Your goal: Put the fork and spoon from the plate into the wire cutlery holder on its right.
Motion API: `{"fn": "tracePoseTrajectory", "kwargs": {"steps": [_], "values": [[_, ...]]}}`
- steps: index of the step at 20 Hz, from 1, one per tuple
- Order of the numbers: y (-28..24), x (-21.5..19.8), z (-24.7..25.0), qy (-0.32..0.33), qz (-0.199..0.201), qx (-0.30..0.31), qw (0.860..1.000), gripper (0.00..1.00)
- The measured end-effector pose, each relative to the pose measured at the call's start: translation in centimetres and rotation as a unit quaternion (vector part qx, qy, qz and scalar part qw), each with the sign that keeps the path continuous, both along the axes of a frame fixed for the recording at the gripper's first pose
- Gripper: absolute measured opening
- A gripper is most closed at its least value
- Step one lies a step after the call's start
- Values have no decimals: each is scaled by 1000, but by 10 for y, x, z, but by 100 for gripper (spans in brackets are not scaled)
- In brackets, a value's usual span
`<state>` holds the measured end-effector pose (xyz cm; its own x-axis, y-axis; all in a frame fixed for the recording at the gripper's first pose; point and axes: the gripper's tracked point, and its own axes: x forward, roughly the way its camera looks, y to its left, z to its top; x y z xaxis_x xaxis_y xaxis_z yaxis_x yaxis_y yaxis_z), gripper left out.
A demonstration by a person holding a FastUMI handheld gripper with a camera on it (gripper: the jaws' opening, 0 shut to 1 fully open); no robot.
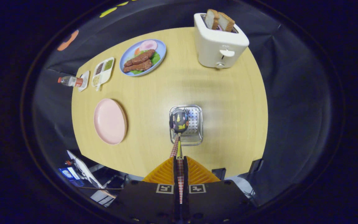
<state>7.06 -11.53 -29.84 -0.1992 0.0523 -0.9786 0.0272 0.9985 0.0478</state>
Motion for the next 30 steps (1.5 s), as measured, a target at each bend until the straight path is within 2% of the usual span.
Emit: {"fn": "tracePoseTrajectory", "kwargs": {"steps": [6, 12, 21, 23, 24, 28, 30], "values": [[0, 11, -38, 68, -47, -4, 997, 4], [-2, 12, -67, 97, -56, -21, 993, 6], [-1, 20, -58, 24, -33, -29, 999, 10], [4, 19, -52, 3, -28, -24, 999, 16], [6, 20, -49, -12, -30, -26, 999, 23], [20, 20, -34, -63, -44, -17, 997, 29], [35, 15, -26, -87, -48, -1, 995, 36]]}}
